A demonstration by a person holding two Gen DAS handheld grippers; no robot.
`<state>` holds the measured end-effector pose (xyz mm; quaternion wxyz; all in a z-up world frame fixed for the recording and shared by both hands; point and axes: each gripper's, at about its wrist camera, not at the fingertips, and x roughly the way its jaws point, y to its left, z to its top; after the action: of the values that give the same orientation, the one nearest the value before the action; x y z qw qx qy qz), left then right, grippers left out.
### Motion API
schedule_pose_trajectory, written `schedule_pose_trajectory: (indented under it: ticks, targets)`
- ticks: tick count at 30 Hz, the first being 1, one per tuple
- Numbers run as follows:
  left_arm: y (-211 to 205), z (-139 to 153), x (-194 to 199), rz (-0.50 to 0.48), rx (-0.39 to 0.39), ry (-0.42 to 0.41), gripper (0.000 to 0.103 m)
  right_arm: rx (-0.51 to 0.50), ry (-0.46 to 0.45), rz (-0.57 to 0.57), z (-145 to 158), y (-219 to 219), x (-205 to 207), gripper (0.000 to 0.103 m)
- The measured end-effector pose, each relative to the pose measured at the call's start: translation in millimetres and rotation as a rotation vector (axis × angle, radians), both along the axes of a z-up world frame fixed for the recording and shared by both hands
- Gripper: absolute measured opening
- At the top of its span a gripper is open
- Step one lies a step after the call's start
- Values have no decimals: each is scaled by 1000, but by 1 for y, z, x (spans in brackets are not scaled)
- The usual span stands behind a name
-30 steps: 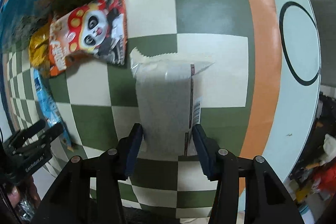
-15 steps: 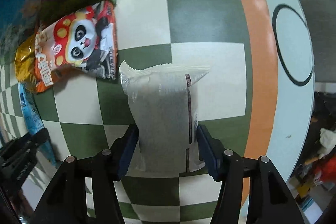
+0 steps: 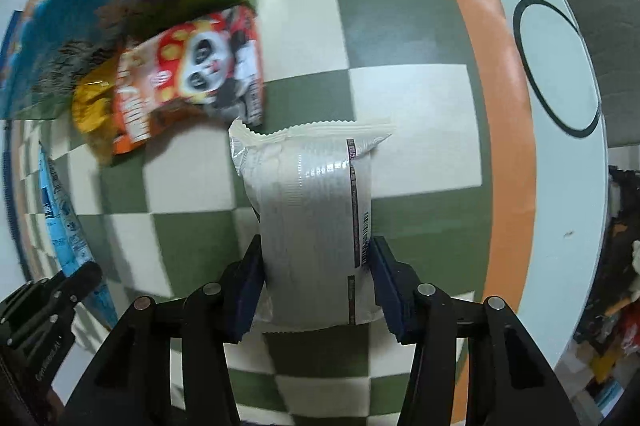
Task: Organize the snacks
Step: 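Lift both held items over the box and open both tools to release them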
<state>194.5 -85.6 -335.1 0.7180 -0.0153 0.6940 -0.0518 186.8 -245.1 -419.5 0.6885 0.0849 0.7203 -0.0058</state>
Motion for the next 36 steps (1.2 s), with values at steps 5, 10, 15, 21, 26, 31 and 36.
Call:
schedule_pose_trajectory:
  ticks: [5, 10, 15, 21, 26, 31, 36]
  targets:
    - [1, 30, -7, -13, -33, -40, 12, 84, -24, 0, 18, 13, -15, 54]
    - [25, 62, -12, -32, -82, -106, 12, 164, -61, 6, 53, 29, -23, 54]
    - [26, 108, 9, -38, -148, -188, 12, 251, -136, 10, 102, 41, -2, 54]
    - [29, 157, 89, -40, -242, -247, 12, 306, -264, 42, 168, 39, 56, 54]
    - [30, 166, 193, -46, -230, -223, 12, 268, -318, 74, 223, 20, 142, 54]
    - [31, 141, 281, -23, -208, -118, 12, 169, -284, 95, 219, 33, 227, 54]
    - [31, 114, 328, -10, -222, -15, 12, 98, -219, 103, 199, 40, 285, 54]
